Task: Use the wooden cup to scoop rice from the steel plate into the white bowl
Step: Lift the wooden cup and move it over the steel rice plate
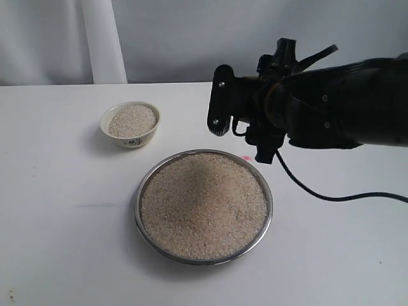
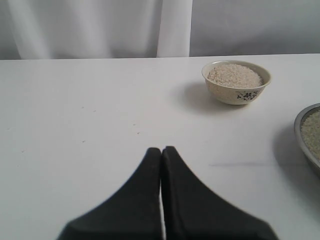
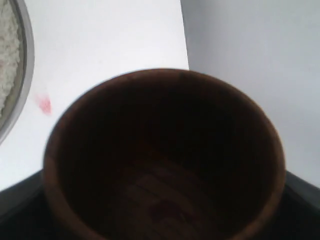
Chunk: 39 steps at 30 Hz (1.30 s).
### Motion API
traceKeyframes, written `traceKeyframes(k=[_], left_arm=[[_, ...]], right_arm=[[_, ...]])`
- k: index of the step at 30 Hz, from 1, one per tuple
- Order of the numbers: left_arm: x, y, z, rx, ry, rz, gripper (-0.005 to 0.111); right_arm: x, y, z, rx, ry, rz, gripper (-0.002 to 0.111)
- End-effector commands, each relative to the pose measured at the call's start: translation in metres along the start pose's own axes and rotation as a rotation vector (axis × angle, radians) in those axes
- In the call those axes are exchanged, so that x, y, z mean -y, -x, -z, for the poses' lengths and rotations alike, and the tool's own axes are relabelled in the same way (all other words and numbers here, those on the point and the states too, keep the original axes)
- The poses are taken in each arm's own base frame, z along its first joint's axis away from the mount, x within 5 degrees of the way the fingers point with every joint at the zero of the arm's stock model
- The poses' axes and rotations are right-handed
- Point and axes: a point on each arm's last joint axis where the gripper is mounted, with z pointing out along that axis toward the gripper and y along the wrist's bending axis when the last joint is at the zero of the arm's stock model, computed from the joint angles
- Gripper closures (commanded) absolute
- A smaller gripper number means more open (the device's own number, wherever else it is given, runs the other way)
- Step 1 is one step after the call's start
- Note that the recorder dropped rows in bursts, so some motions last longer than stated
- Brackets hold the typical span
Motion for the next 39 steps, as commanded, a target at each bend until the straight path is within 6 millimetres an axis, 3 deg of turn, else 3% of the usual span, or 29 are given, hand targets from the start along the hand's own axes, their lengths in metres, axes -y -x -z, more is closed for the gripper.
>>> traceKeyframes(k=[1,16,28,39], left_arm=[[0.000,0.001,0.000,0.017,-0.005,-0.002,0.107],[0.000,0.001,0.000,0.017,-0.006,0.001,0.107],[0.000,0.001,0.000,0.017,-0.005,-0.002,0.107],[0.000,0.001,0.000,0.017,-0.006,0.001,0.107]], right_arm=[[-0.003,0.001,0.007,-0.106,-0.034,0.158,0.108],[-0.063,0.017,-0.030,-0.213,0.048,0.435,0.108],[-0.089,0.043,-0.029,-0.134,0.010,0.599,0.108],[-0.111,0.040,-0.049,-0.191,-0.018,0.680,0.108]])
